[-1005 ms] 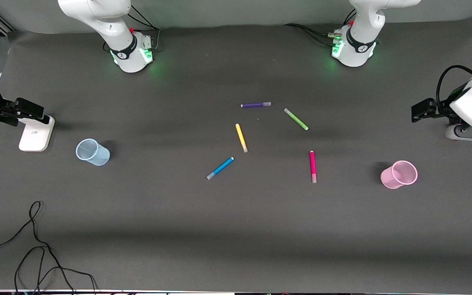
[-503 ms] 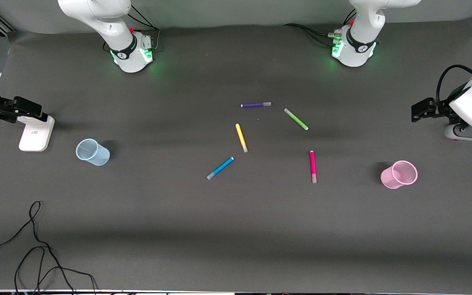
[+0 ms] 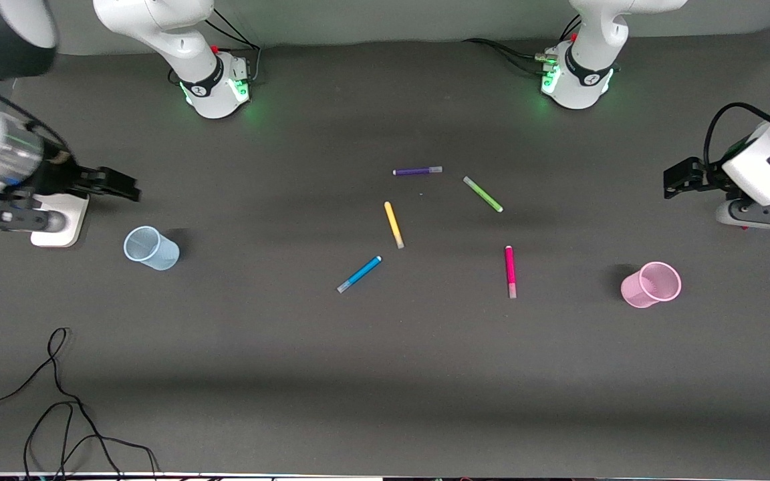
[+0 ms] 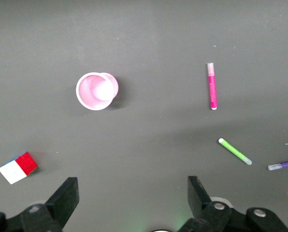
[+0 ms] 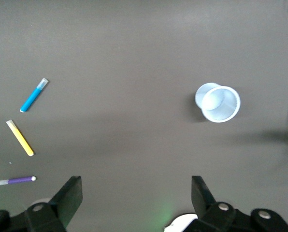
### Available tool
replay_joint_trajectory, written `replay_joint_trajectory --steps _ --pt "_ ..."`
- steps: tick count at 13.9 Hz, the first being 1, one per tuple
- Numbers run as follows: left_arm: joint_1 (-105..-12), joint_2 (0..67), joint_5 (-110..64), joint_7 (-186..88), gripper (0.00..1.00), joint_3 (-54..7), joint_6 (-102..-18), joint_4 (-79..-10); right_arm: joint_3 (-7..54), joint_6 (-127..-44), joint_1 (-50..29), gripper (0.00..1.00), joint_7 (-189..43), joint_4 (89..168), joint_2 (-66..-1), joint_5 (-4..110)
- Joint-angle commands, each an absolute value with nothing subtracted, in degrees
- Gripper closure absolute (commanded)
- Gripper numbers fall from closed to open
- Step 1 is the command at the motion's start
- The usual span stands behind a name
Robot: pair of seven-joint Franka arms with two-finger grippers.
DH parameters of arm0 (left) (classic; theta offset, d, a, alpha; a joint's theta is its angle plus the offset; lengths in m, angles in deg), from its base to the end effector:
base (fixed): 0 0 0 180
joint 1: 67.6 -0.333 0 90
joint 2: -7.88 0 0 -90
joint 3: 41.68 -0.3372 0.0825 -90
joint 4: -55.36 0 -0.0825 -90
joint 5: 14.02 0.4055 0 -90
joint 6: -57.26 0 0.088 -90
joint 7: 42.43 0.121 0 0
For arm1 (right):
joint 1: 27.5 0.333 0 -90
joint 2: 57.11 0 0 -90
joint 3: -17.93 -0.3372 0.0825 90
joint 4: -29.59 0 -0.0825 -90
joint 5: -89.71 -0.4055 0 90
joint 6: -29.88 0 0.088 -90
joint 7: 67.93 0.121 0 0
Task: Place pink and blue markers in matching cups
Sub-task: 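Move the right gripper toward the blue marker while the left gripper reaches the pink marker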
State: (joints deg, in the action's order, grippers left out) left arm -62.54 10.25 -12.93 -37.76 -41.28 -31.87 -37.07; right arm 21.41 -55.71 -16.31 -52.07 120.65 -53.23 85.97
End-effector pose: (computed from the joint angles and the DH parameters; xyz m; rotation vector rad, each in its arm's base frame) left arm 0.5806 -0.0531 0.5857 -3.1061 0.2763 0.1542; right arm 0.5769 0.0876 0.5777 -3.0955 0.2213 0.2677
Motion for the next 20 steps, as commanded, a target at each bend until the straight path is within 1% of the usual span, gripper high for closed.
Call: replay_joint_trajectory --steps 1,5,7,9,13,15,18,20 --pt "-60.9 11.5 -13.1 -37.6 0.00 -38.8 -32.7 -35.8 21.7 -54.4 -14.1 0.00 -45.0 114.9 -47.9 86.7" --pt "-60.9 14.2 -15.2 -42.6 0.00 -32.6 -36.6 -36.0 21.6 -54.5 -10.9 0.00 -36.0 112.6 -42.1 86.1" --pt "-60.6 16.1 -15.2 -46.2 0.00 -30.3 -38.8 -36.1 21.6 -54.8 -10.5 0.00 -33.1 111.4 -39.1 81.3" --pt "-59.9 17.5 -15.1 -47.0 0.00 -29.7 -39.1 -36.3 21.6 -55.4 -10.5 0.00 -32.2 111.3 -36.5 77.5" --pt "-59.4 21.2 -14.5 -47.0 0.00 -29.7 -40.0 -37.7 21.7 -59.6 -10.4 0.00 -23.7 111.7 -31.3 70.6" --pt "-58.5 22.5 -14.5 -47.0 0.00 -29.7 -45.1 -41.2 21.7 -60.9 -9.4 0.01 -18.7 111.6 -28.6 67.8" --pt "-58.3 23.5 -14.4 -48.8 0.00 -29.7 -53.6 -47.3 21.7 -69.3 -5.0 0.00 -11.4 111.8 -22.2 67.7" --pt "-57.2 26.7 -12.1 -50.4 0.00 -29.7 -58.2 -49.5 21.8 -74.3 -2.9 0.00 -7.2 111.8 -19.0 67.7"
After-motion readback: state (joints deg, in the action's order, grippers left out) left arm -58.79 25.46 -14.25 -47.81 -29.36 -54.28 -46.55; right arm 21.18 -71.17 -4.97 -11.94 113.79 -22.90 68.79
